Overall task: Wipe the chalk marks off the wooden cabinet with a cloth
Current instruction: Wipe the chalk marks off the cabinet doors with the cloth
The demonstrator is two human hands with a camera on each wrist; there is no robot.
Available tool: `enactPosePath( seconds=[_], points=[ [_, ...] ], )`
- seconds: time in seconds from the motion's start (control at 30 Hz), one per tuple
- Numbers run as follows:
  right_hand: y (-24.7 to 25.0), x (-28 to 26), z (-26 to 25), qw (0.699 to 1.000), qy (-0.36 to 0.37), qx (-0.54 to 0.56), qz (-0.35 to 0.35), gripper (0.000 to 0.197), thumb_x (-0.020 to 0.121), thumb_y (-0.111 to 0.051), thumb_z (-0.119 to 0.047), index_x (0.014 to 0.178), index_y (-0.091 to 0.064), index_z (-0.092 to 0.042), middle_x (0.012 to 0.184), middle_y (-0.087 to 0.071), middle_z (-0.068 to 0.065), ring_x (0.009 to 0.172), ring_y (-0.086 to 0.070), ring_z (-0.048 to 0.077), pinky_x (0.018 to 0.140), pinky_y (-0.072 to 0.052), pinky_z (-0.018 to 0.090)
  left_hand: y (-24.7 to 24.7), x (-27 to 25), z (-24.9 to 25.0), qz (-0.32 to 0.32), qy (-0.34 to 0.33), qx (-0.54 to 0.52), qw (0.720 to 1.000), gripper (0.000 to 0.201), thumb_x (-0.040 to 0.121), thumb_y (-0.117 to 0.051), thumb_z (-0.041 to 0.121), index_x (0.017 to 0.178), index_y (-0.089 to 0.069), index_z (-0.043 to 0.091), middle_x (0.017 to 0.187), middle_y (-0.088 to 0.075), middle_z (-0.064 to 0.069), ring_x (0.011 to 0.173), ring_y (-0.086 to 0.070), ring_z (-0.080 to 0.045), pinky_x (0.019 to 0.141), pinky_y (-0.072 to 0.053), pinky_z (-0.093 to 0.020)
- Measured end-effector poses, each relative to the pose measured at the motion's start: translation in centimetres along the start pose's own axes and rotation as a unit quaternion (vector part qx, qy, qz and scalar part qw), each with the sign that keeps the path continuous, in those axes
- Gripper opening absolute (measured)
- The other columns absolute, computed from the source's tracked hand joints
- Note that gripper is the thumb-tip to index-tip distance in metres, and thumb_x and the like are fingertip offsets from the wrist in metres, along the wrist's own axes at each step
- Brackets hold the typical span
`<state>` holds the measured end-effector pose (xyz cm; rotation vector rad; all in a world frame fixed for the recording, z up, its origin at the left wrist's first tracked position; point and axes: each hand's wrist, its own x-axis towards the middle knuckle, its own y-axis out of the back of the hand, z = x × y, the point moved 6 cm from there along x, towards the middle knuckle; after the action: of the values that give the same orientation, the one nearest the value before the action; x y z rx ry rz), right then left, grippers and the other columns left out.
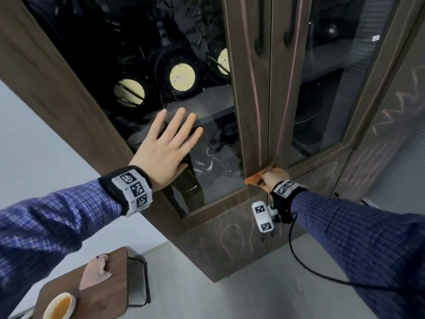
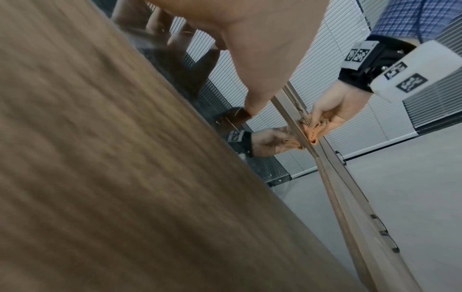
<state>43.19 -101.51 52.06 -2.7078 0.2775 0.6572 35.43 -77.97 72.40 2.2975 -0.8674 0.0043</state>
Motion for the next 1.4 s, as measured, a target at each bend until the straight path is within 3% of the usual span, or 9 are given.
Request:
enactPosePath(
  seconds=[0.13, 0.2, 0.3, 0.5, 0.67, 0.87, 1.03, 1.27, 1.4],
  points=[
    [-0.7, -2.6, -4.9, 0.999, 0.039, 0.021, 0.021, 0.02, 0.087, -0.039, 0.023, 0.08, -0.053, 0.011, 0.057, -0.064, 0.025, 0.047, -0.067, 0.028, 0.04, -0.05, 0.023, 1.6, 1.4, -1.8, 0.02, -0.041, 0.005, 0.999, 0.095, 0.082, -0.065, 0.052, 0.158, -0.027, 0.011, 0.163, -0.023, -0.019, 0.153, -0.013, -0.042, 0.124, -0.003, -0.058],
    [-1.5, -3.1, -7.0, 0.996, 0.071, 0.034, 0.037, 0.02, 0.086, -0.043, 0.021, 0.097, -0.056, 0.01, 0.071, -0.067, 0.023, 0.049, -0.067, 0.023, 0.036, -0.045, 0.018, 2.8, 2.6, -2.9, 0.031, -0.047, -0.004, 0.998, 0.094, 0.078, -0.069, 0.05, 0.155, -0.034, 0.009, 0.161, -0.025, -0.021, 0.151, -0.015, -0.045, 0.125, -0.007, -0.057],
    [-2.6, -2.6, -9.2, 0.99, 0.105, 0.087, 0.036, 0.036, 0.082, -0.051, 0.019, 0.112, -0.059, 0.001, 0.096, -0.069, 0.024, 0.073, -0.073, 0.032, 0.054, -0.058, 0.03, 5.7, 4.9, -5.8, 0.066, -0.014, -0.009, 0.998, 0.097, 0.073, -0.073, 0.05, 0.152, -0.037, 0.006, 0.16, -0.026, -0.025, 0.15, -0.015, -0.047, 0.125, -0.006, -0.058],
    [-3.1, -2.0, -8.0, 0.99, 0.098, 0.098, 0.023, 0.033, 0.079, -0.054, 0.021, 0.109, -0.054, 0.008, 0.083, -0.064, 0.036, 0.068, -0.069, 0.046, 0.07, -0.057, 0.06, 9.8, 7.2, -10.6, 0.093, 0.038, 0.017, 0.995, 0.11, 0.075, -0.063, 0.072, 0.158, -0.025, 0.011, 0.163, -0.02, -0.022, 0.152, -0.008, -0.045, 0.123, -0.003, -0.062],
    [-2.9, -0.5, -6.5, 0.991, 0.09, 0.074, 0.07, 0.031, 0.07, -0.059, 0.009, 0.099, -0.063, -0.001, 0.09, -0.069, 0.032, 0.075, -0.072, 0.042, 0.066, -0.061, 0.048, 9.6, 7.2, -10.3, 0.086, 0.033, 0.044, 0.995, 0.111, 0.076, -0.058, 0.077, 0.16, -0.021, 0.014, 0.165, -0.017, -0.02, 0.152, -0.008, -0.044, 0.124, -0.001, -0.06],
    [-6.0, -5.8, -16.6, 0.98, 0.176, 0.091, 0.034, 0.034, 0.076, -0.055, 0.013, 0.106, -0.064, 0.001, 0.091, -0.071, 0.024, 0.078, -0.073, 0.037, 0.069, -0.061, 0.047, 10.4, 7.7, -11.6, 0.078, 0.006, 0.067, 0.995, 0.115, 0.074, -0.056, 0.08, 0.161, -0.018, 0.016, 0.165, -0.017, -0.016, 0.153, -0.01, -0.04, 0.124, -0.005, -0.057],
    [-8.7, -8.8, -23.3, 0.964, 0.243, 0.107, -0.018, 0.028, 0.074, -0.058, 0.016, 0.099, -0.064, 0.005, 0.089, -0.07, 0.025, 0.076, -0.072, 0.038, 0.068, -0.061, 0.05, 13.6, 9.5, -15.1, 0.096, 0.066, 0.077, 0.99, 0.122, 0.068, -0.056, 0.085, 0.161, -0.017, 0.016, 0.166, -0.015, -0.016, 0.153, -0.008, -0.042, 0.124, -0.007, -0.059],
    [-7.0, -6.0, -16.3, 0.975, 0.211, 0.041, 0.057, 0.03, 0.069, -0.068, 0.004, 0.09, -0.064, -0.018, 0.086, -0.072, 0.015, 0.074, -0.072, 0.035, 0.072, -0.06, 0.05, 16.8, 10.1, -20.4, 0.124, 0.127, 0.068, 0.982, 0.125, 0.066, -0.057, 0.087, 0.161, -0.014, 0.016, 0.166, -0.013, -0.017, 0.154, -0.005, -0.04, 0.124, -0.007, -0.059],
    [-7.7, -8.6, -18.2, 0.964, 0.254, 0.023, 0.076, 0.025, 0.068, -0.068, -0.002, 0.08, -0.062, -0.024, 0.076, -0.072, 0.001, 0.076, -0.072, 0.025, 0.077, -0.06, 0.046, 16.6, 10.3, -20.2, 0.122, 0.118, 0.073, 0.983, 0.124, 0.069, -0.055, 0.086, 0.16, -0.013, 0.015, 0.167, -0.01, -0.018, 0.154, -0.004, -0.041, 0.123, -0.006, -0.06]
  ],
)
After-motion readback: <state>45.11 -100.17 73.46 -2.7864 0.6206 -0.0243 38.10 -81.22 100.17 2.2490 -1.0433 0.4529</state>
